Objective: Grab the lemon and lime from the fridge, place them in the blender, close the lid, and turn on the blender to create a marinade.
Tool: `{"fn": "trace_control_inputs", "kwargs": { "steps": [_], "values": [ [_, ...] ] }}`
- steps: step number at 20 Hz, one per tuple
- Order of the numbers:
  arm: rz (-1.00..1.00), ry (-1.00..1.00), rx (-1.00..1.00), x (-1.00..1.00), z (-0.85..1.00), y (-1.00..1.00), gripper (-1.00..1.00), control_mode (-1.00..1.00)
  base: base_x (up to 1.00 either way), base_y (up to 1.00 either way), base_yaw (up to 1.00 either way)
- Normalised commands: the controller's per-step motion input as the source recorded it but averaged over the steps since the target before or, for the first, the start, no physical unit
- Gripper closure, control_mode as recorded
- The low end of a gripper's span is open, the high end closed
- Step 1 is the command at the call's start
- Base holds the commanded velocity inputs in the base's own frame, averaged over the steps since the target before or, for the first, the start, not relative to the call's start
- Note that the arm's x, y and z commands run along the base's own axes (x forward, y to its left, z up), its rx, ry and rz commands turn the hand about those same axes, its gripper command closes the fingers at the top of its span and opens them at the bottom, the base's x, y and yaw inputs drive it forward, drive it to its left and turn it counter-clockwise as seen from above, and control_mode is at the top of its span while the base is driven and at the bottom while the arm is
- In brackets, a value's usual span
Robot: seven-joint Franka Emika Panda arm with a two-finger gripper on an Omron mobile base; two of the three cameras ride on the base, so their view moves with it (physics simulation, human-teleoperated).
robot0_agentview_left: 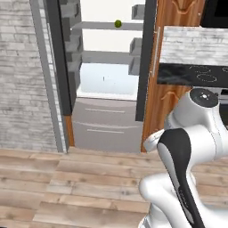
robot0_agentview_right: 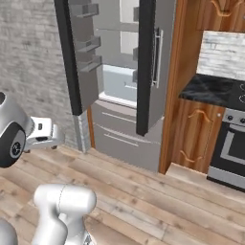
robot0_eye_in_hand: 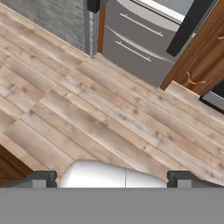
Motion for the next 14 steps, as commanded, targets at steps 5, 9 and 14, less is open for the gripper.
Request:
{"fn": "trace_control_inputs", "kwargs": {
  "steps": [5,9,14],
  "values": [
    [0.0,0.0,0.0,0.0,0.0,0.0,-1.0,1.0,0.8,0.3,0.0],
    [0.0,0.0,0.0,0.0,0.0,0.0,-1.0,1.0,0.67,0.14,0.0],
    [0.0,0.0,0.0,0.0,0.0,0.0,-1.0,1.0,0.78,0.13,-0.05]
  ]
}}
